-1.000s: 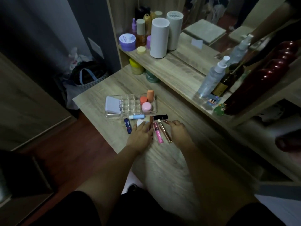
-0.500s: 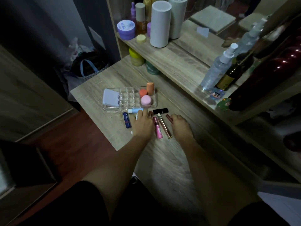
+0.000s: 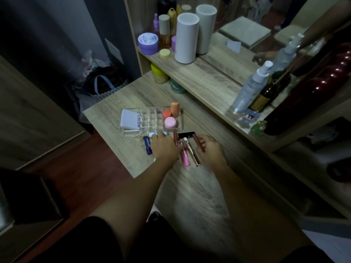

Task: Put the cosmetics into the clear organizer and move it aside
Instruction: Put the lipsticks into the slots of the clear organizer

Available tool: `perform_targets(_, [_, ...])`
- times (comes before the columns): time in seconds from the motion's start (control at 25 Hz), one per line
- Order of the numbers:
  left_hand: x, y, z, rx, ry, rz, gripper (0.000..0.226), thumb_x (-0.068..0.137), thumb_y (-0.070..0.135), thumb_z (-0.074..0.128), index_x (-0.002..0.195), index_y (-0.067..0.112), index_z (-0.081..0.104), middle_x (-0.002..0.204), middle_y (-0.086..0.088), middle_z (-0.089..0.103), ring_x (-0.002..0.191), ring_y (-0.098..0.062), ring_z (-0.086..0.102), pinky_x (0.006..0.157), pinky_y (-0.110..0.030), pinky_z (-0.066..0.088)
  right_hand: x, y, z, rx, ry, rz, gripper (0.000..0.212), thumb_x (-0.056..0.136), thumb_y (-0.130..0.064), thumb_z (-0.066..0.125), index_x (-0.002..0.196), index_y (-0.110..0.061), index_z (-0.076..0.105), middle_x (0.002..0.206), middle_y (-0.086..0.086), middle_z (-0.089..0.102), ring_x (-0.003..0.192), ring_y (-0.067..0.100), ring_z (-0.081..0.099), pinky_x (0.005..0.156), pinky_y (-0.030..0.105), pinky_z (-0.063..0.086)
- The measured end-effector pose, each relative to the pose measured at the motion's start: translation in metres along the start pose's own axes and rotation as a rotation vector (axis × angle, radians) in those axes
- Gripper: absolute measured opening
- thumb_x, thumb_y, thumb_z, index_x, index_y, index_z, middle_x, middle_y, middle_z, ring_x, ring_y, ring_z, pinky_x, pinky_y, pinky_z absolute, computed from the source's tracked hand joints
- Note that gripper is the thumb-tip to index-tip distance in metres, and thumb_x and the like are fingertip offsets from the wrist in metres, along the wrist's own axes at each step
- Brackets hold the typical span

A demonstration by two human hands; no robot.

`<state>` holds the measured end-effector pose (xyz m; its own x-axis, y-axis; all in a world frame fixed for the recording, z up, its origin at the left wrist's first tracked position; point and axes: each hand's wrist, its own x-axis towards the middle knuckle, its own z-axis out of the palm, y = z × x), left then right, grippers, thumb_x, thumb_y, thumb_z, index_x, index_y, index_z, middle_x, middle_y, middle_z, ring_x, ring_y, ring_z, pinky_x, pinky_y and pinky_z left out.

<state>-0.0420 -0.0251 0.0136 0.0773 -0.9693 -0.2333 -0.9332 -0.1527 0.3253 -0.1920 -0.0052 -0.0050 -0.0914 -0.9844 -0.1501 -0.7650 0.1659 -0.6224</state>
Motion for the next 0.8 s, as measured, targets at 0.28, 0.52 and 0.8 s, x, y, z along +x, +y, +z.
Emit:
perform_targets(0.28, [0.027,-0.038,-0.056,-0.99,-0.027,-0.203,0.03,0.078,0.014,0.067,0.052,0.016,0.051,0.05,0.001,0.051,0.053,-0.011,0.048,0.057,-0.025,0.041,0.029,-0.061,-0.012,0.572,-0.009,0.069,0.037,0.084,-0.01,0.061,0.12,-0.019,0.054,0.087,-0.019,0.057,0.082,-0.003,0.058,0.059,0.01,0.044])
perform_targets(0.52, [0.065,-0.077,-0.093,-1.119,0.044,-0.121,0.038,0.079,0.003,0.07,0.105,0.017,0.047,0.081,-0.005,0.063,0.077,-0.021,0.064,0.071,-0.036,0.057,0.059,-0.112,0.004,0.654,0.003,-0.021,0.024,0.086,-0.013,0.061,0.109,-0.017,0.059,0.095,-0.009,0.062,0.09,0.006,0.062,0.074,0.024,0.054])
perform_targets(0.8, [0.102,-0.089,-0.1,-0.71,0.251,0.081,0.019,0.085,0.017,0.065,0.101,0.007,0.063,0.092,-0.006,0.069,0.084,-0.012,0.062,0.076,-0.024,0.046,0.101,-0.137,0.035,0.559,0.027,-0.098,0.027,0.083,-0.012,0.065,0.109,-0.017,0.061,0.091,-0.014,0.065,0.078,-0.017,0.06,0.066,0.001,0.048])
